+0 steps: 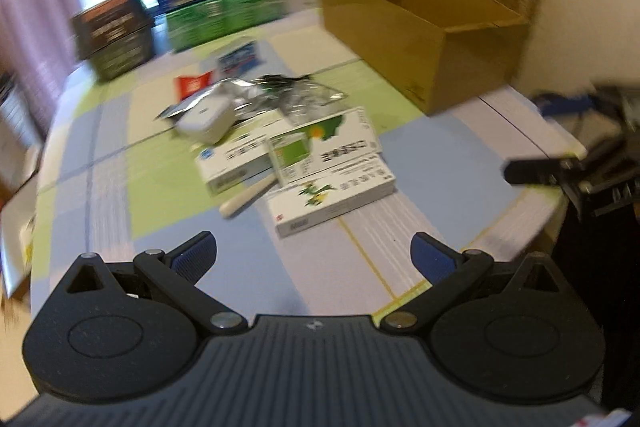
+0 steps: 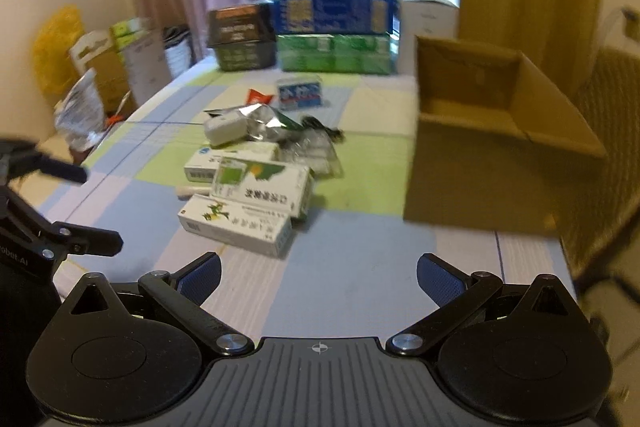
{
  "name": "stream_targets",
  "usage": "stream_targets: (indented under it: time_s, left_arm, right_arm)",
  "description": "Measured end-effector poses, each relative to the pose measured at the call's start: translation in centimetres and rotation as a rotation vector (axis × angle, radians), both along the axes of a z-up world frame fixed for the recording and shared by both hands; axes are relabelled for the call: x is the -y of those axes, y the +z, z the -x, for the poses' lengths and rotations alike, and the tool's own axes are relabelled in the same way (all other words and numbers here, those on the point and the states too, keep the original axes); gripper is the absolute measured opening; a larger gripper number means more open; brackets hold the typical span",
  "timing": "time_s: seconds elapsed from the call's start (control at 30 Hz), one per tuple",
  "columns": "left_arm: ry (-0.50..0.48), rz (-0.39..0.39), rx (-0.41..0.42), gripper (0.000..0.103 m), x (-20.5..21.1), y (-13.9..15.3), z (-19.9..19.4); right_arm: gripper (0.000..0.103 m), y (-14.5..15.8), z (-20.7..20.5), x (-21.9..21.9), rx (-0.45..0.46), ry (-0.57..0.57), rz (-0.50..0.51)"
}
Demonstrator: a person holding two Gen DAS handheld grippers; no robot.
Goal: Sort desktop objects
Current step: 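Grasp the parrot box with the left tool while the right tool grasps the throat-graphic box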
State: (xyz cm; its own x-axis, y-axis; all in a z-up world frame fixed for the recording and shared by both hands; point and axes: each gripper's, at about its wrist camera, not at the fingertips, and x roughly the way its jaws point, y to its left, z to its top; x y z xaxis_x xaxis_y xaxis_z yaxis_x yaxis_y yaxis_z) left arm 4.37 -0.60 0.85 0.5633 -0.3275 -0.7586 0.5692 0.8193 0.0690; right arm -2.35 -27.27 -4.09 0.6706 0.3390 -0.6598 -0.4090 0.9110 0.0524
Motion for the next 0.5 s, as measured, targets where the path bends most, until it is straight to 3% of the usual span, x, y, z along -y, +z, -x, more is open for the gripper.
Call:
stream_targets:
  time_s: [0.27, 0.33, 0.5]
  left_arm:
    - [-0.318, -0.154, -0.012, 0.101, 1.3, -3.3, -4.0]
    - [-0.371, -0.180, -0.024, 0.093, 1.5, -4.7, -5.4]
    - [-0.451, -0.204, -0.076, 0.085, 1.7, -7.6, -8.8]
  right_arm:
    - [0.101, -1.2, -4.1, -2.1, 0.030, 0.210, 0.143]
    - [0.101, -1.8, -5.1, -2.8, 0.031, 0.260, 0.174]
    - [0.101, -3.3, -7.2, -4.3, 0.031, 0.372, 0.226]
